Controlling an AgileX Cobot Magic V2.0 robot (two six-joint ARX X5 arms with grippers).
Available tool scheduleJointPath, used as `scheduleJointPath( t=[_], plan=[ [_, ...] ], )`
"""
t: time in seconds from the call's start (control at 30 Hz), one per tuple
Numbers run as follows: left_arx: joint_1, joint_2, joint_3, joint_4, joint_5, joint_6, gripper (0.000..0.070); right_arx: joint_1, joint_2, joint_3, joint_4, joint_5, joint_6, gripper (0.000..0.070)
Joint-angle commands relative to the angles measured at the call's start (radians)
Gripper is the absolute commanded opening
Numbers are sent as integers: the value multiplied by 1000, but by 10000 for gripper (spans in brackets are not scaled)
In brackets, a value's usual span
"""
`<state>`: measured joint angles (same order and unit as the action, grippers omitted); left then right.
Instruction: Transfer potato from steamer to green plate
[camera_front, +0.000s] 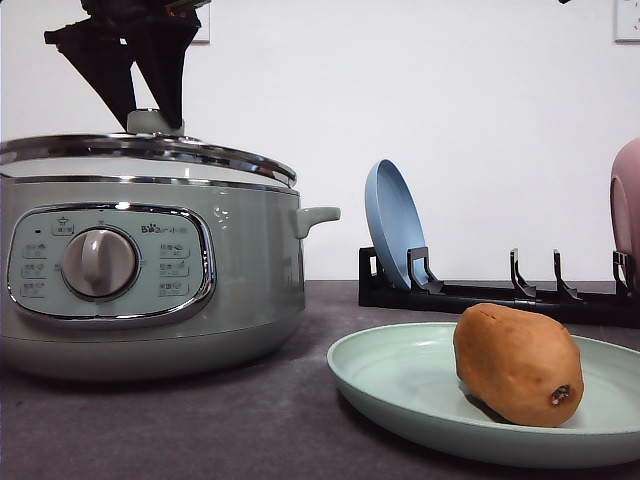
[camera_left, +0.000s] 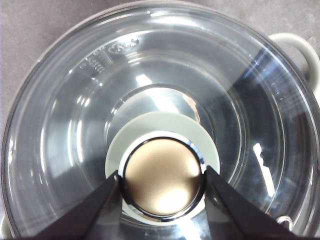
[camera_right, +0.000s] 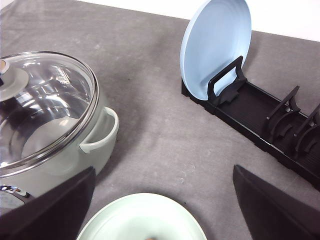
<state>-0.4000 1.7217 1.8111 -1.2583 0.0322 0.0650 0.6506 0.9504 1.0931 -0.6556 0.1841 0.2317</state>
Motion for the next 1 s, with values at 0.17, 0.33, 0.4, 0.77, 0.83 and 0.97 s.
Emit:
scheduleJointPath(
  t=[0.17, 0.33, 0.4, 0.77, 0.83, 0.97],
  plan=[
    [-1, 45, 33, 24, -10, 5, 0, 6, 6, 19, 3, -1, -9, 553],
    [0, 46, 33, 23, -10, 6, 0, 6, 6, 19, 3, -2, -9, 553],
    [0, 46, 33, 18, -10, 6, 0, 6, 6, 19, 4, -2, -9, 553],
    [-15, 49, 33, -32, -9, 2, 311, 6, 6, 19, 4, -2, -16, 553],
    [-18, 49, 34, -32, -9, 2, 413, 6, 6, 19, 4, -2, -17, 553],
    [-21, 34, 35, -28, -9, 2, 445, 6, 6, 19, 3, -4, -24, 553]
  ],
)
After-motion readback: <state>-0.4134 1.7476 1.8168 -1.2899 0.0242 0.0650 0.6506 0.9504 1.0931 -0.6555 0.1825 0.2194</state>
